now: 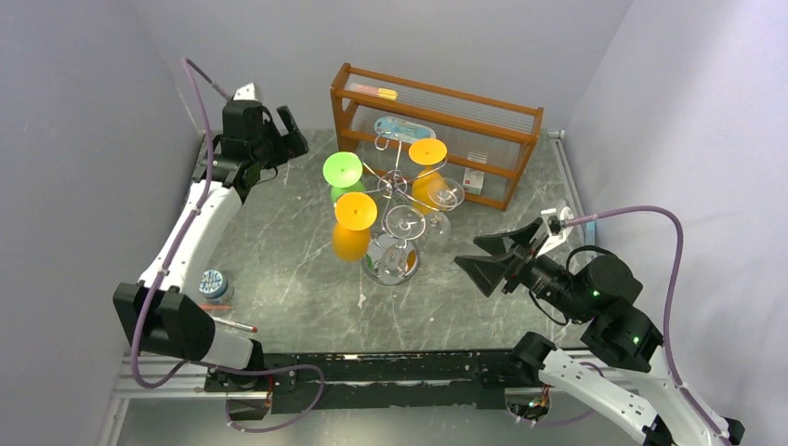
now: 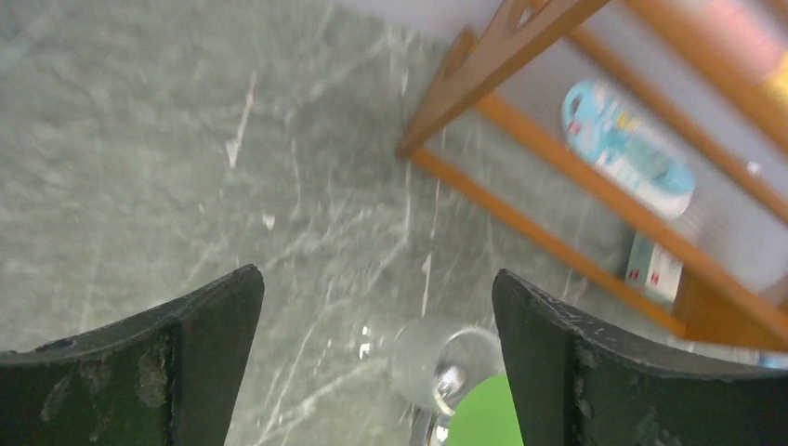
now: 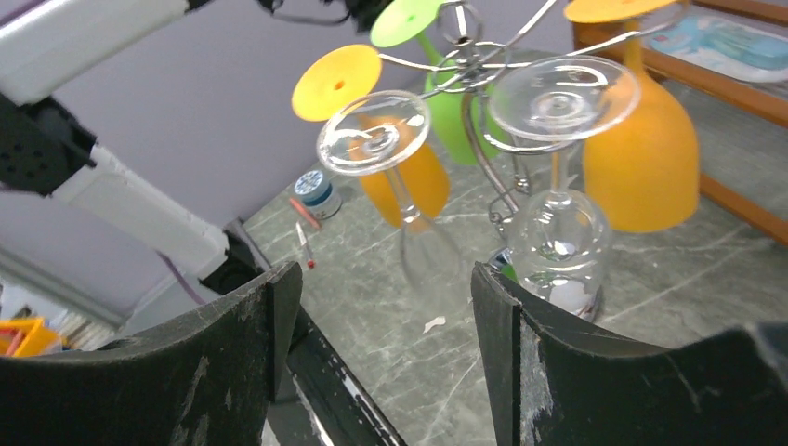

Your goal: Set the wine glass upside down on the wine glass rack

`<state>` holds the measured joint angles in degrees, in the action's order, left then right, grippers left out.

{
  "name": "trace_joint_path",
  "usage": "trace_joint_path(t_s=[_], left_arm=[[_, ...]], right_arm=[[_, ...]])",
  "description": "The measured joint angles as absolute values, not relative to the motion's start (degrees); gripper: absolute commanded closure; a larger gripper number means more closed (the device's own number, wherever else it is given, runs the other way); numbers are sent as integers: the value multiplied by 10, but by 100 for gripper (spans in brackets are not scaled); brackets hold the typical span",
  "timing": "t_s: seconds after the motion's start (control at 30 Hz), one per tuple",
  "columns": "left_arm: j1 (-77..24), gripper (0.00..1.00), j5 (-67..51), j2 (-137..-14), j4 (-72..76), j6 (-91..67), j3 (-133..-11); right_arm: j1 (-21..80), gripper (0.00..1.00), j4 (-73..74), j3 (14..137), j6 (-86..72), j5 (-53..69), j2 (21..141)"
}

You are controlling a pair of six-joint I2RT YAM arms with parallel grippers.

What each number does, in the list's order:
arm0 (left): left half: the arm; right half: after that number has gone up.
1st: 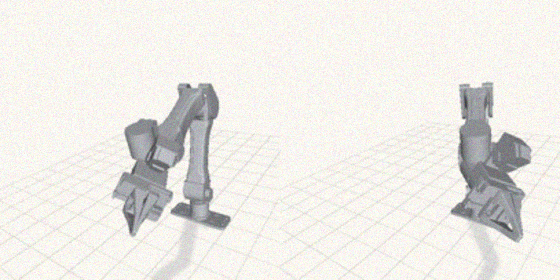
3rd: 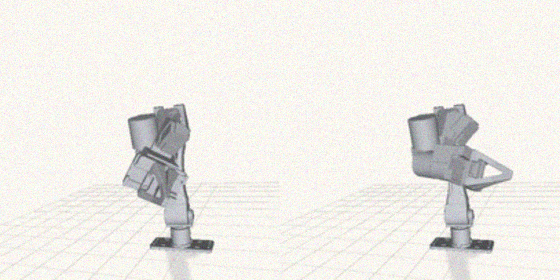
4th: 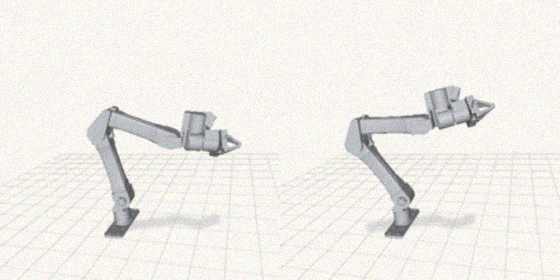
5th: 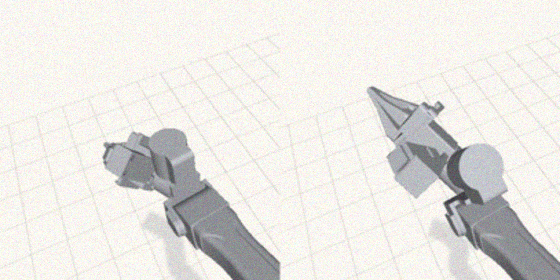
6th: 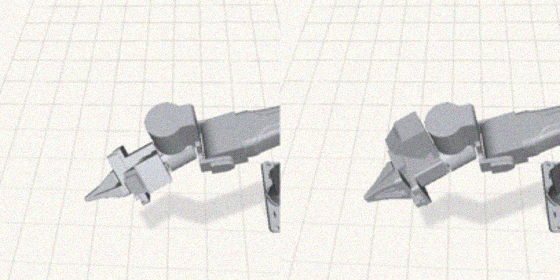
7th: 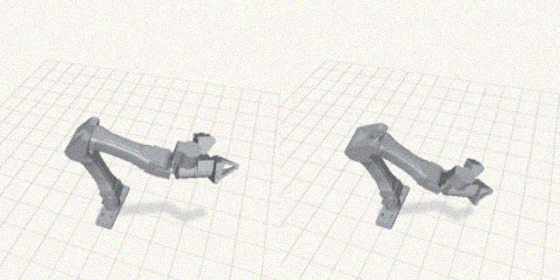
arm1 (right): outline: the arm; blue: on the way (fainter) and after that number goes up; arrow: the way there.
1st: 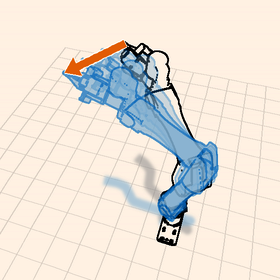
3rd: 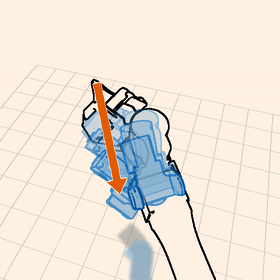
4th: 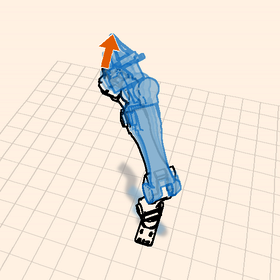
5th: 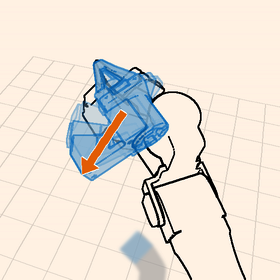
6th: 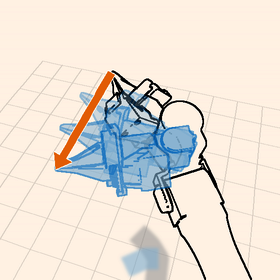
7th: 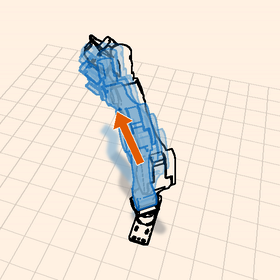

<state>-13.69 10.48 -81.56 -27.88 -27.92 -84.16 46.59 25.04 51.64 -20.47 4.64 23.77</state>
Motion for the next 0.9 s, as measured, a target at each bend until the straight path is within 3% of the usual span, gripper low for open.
trace_joint_path(t_s=[0.07, 0.23, 0.37, 0.73, 0.9], left_arm=[[-114, 4, 44, -826, -275, -284, -808], [-94, 24, -97, -844, -272, -272, -745], [-93, 25, -179, -868, -272, -253, -738], [-92, 35, -239, -903, -273, -232, -724], [-92, 49, -236, -922, -298, -211, -743]], right_arm=[[466, 29, 250, 514, -218, 19, 236], [466, 29, 256, 488, -258, -56, 225], [466, 29, 270, 463, -285, -95, 217], [466, 29, 280, 438, -322, -124, 203], [466, 29, 277, 437, -322, -117, 204]])
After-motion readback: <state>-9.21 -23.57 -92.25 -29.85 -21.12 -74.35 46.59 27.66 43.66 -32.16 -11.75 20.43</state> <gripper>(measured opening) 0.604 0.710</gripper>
